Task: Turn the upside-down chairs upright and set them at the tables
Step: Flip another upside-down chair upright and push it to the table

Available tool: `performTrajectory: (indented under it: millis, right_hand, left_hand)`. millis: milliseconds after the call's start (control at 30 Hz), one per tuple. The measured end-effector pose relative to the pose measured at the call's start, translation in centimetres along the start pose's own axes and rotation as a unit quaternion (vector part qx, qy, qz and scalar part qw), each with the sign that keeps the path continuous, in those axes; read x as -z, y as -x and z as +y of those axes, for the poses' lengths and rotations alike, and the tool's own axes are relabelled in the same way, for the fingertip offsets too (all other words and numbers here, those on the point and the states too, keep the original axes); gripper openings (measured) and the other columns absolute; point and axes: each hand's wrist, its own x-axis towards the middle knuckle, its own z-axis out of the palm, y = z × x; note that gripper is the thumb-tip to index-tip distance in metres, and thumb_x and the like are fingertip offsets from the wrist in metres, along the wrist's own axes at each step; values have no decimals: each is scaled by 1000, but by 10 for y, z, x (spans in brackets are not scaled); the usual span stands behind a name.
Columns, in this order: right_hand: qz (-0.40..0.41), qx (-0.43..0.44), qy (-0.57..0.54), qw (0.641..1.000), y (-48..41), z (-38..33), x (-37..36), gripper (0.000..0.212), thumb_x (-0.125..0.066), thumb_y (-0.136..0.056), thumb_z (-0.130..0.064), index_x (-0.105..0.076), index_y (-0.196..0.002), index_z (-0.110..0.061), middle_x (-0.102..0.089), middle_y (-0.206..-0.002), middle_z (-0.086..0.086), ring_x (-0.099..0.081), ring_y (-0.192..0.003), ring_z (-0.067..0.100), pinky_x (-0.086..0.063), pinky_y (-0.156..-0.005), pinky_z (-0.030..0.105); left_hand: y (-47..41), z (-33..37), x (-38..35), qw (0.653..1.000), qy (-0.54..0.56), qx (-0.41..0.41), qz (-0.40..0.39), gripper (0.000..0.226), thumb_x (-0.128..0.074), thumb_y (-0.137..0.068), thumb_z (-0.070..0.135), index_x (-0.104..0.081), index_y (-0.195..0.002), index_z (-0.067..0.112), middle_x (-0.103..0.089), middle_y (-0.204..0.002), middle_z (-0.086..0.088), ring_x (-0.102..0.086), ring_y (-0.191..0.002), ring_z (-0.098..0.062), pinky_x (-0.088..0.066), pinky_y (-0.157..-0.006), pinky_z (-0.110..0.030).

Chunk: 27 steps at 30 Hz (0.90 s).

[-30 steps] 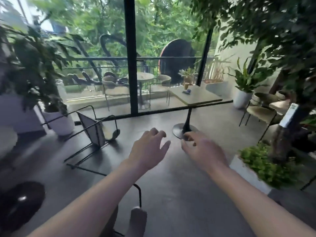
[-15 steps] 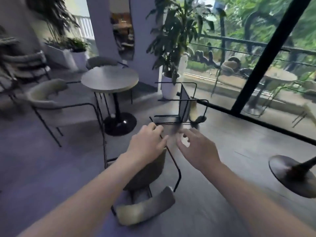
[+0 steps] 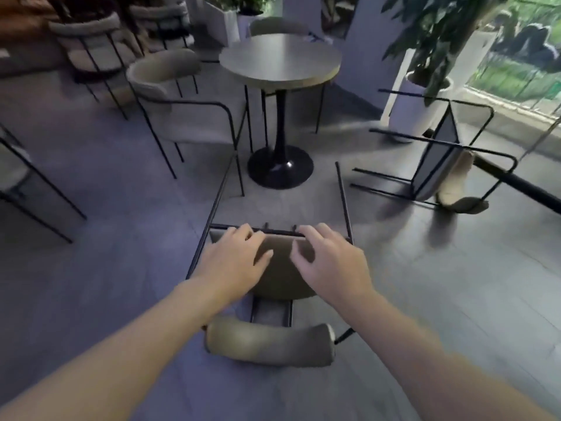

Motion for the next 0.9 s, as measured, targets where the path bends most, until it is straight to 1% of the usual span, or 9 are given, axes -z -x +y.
performTrajectory:
  millis: [100,233,333,467,600,700,800,900]
  right_hand:
    - [9,32,-21,999,12,42,-105,36,-48,-96,-47,-69,-114,-24,-66,-97,-6,-67,-87,17,-54,-58,38]
    - [-7,23,-38,999,49,88,-247,38,-45,-96,-50,-67,-119,-28,-65,-98,-7,-67,-87,18,-55,-59,40]
    - [-20,12,-36,999,78,115,-339,36,-48,-95,-49,-68,-117,-30,-65,-96,-6,-67,-86,20,-54,-58,39]
    - [-51,-3,-36,998,116,151,-446,33,-50,-94,-49,-68,-114,-30,-63,-93,-5,-67,-81,24,-54,-58,39]
    - [-75,-21,-19,997,148,184,-525,33,-51,-93,-47,-69,-111,-27,-63,-90,1,-67,-81,30,-51,-65,39]
    - [-115,-49,-31,992,162,201,-568,42,-44,-94,-52,-66,-119,-27,-66,-97,4,-68,-90,33,-52,-76,44]
    - [-144,-63,-28,987,170,208,-600,47,-39,-98,-55,-59,-132,-30,-66,-108,6,-66,-102,32,-48,-87,45]
    - [-174,-74,-1,982,172,213,-620,50,-31,-100,-60,-48,-140,-34,-63,-115,5,-64,-109,31,-45,-92,46]
  left_hand:
    - [-15,-17,-99,1000,-23,18,13,41,-40,-100,54,-57,-123,25,-56,-120,1,-52,-116,-23,-50,-76,-39]
    - [-12,-37,-240,999,-33,19,25,37,-41,-100,54,-58,-117,25,-55,-114,2,-52,-109,-23,-40,-66,-35]
    - [-10,-54,-335,998,-50,32,1,38,-39,-101,55,-57,-118,26,-54,-114,3,-52,-111,-22,-37,-66,-34]
    - [-9,-82,-444,997,-60,45,-33,40,-38,-102,53,-57,-122,25,-56,-118,1,-53,-113,-23,-38,-67,-35]
    - [-4,-106,-530,993,-38,58,-94,42,-32,-104,52,-54,-125,23,-55,-121,-1,-53,-114,-25,-40,-68,-36]
    - [-2,-120,-580,988,-35,66,-132,44,-29,-104,53,-52,-127,24,-55,-122,1,-54,-115,-25,-45,-71,-39]
    - [-6,-128,-620,987,-33,52,-149,43,-28,-104,52,-51,-126,23,-57,-120,-1,-56,-113,-25,-47,-80,-41]
    - [-11,-140,-650,984,-46,46,-164,45,-28,-104,53,-49,-131,23,-58,-126,-5,-57,-115,-27,-47,-92,-44]
